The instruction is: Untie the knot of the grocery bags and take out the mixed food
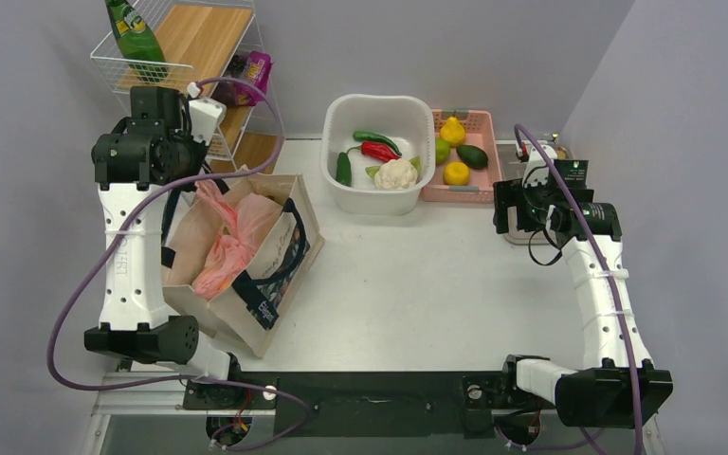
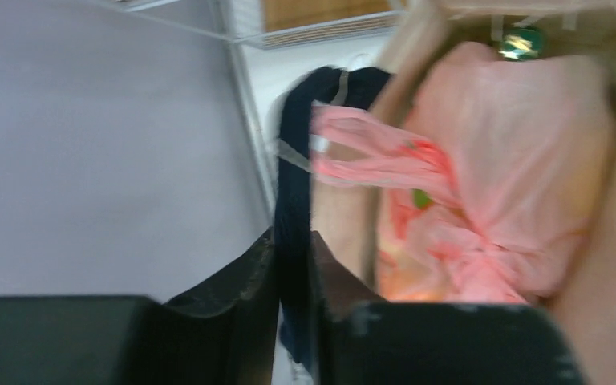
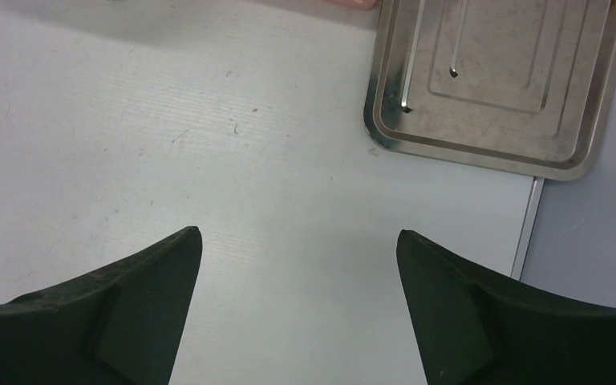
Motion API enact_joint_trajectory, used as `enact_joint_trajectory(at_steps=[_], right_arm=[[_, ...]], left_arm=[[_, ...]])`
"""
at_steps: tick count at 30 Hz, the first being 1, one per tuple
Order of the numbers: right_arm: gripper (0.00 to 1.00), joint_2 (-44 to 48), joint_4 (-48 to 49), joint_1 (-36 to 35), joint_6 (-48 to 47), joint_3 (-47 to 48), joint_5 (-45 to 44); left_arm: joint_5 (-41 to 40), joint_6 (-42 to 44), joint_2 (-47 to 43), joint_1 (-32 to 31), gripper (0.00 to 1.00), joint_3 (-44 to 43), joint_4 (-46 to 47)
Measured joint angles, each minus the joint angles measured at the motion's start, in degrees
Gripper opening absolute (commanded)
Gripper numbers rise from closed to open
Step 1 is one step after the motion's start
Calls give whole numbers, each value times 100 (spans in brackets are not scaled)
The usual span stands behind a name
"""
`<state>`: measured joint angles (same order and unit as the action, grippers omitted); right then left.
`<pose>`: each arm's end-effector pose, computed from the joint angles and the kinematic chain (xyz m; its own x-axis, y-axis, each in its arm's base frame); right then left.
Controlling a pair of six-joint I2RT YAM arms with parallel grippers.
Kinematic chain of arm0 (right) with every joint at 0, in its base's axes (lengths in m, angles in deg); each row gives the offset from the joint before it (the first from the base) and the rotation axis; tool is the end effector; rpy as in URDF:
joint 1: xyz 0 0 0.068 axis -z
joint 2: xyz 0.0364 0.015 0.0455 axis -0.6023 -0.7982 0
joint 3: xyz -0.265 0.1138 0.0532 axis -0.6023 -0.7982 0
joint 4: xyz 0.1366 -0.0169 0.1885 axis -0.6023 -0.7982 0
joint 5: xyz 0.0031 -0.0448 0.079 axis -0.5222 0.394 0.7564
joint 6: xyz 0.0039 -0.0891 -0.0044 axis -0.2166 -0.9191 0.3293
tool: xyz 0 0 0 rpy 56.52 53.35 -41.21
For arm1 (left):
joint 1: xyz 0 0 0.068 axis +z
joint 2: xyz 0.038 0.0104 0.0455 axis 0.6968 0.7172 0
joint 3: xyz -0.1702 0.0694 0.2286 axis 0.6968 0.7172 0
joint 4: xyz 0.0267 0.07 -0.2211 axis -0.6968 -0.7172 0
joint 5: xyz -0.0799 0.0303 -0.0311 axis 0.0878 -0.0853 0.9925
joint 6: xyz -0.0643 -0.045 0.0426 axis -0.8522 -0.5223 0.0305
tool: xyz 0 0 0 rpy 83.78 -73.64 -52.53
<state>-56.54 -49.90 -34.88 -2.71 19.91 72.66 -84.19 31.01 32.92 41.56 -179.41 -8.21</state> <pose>0.2245 0.0093 0.3482 -0.6926 -0.1039 -0.7138 -0.2132 0.9749 0.0650 0.2489 0.0006 0.4512 -0.7182 0.3964 -0.5718 0.2260 0.9102 0.3470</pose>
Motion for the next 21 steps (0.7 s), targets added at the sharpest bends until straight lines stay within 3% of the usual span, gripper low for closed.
enact_joint_trajectory(at_steps=[6, 13, 14, 15, 21], right_arm=[[87, 0, 0, 0, -9, 0, -4], [87, 0, 0, 0, -22, 0, -57], [87, 0, 0, 0, -22, 0, -61], [87, 0, 0, 0, -22, 0, -63], [87, 0, 2, 0, -24, 0, -66]], left_arm=[[-772, 625, 160, 411, 37, -59, 632], [-1123, 1394, 214, 1117, 48, 352, 1508], [-1104, 1484, 258, 1233, 55, 407, 1576], [-1064, 1526, 334, 1349, 71, 420, 1598], [-79, 1384, 953, 2057, 77, -313, 1145]])
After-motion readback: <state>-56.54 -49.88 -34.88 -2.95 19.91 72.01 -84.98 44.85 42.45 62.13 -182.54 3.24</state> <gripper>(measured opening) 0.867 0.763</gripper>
